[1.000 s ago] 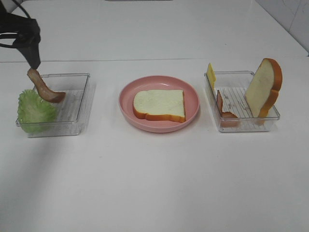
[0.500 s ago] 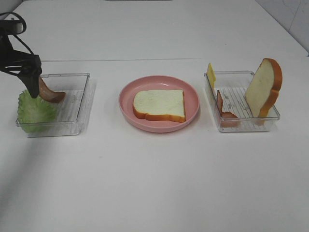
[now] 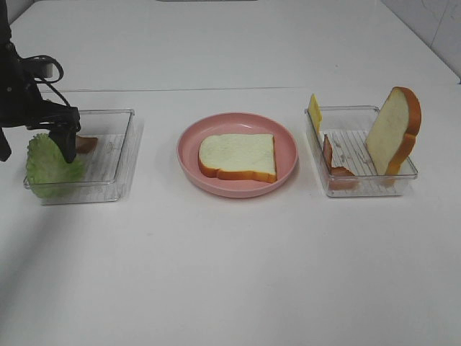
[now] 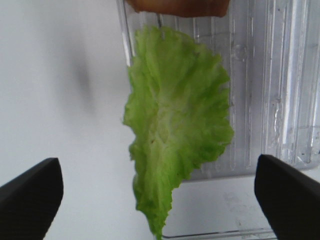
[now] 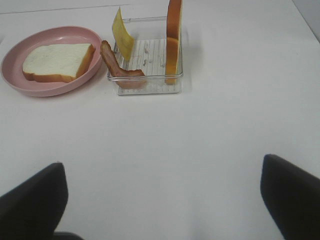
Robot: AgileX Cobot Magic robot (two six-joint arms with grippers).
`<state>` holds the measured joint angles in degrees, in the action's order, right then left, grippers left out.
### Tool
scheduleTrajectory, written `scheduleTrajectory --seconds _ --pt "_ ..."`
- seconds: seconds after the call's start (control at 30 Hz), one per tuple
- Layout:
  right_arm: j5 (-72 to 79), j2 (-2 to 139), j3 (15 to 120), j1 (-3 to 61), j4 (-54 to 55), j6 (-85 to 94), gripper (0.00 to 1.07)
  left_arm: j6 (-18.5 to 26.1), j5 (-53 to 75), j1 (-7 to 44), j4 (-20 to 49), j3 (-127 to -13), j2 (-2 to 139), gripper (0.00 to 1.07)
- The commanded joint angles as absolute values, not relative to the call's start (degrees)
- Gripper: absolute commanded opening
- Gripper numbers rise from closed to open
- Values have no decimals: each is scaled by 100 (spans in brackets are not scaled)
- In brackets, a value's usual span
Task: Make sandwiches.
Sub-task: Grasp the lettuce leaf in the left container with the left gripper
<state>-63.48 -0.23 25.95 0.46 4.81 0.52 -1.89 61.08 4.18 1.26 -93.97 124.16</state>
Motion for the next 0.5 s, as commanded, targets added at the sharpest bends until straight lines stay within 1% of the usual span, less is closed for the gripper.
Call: scheduleTrajectory --seconds 0.03,0.07,0.1,0.13,0.17,0.2,0.23,0.27,0.3,0.33,0.5 --pt "-6297 -166 2590 34 487 97 99 -166 6085 441 172 -9419 12422 100" --pt "-6297 -166 2590 34 487 97 99 -149 6085 441 172 -9419 12422 97" --pt "-6297 -166 2590 34 487 97 99 -126 6113 441 172 -9419 12422 88" --pt "-6297 -166 2590 34 487 97 99 -126 6113 441 172 -9419 12422 88" --pt "-6297 -166 2590 34 487 97 99 -115 6125 441 172 -9419 12422 79" --pt "-6297 -166 2590 34 487 97 99 -115 6125 441 172 -9419 12422 79" --pt "-6297 -166 2590 34 487 97 99 -126 6125 441 172 -9419 12422 58" --pt "-6297 -166 2590 34 487 97 99 -166 6113 441 172 -9419 12422 50" --pt "-6297 -166 2590 34 487 97 99 -166 6113 441 172 -9419 12422 50" --pt "-6297 -166 2590 34 487 97 99 -183 6096 441 172 -9419 12422 42" --pt "-6297 -166 2590 34 487 97 99 -183 6113 441 160 -9419 12422 42"
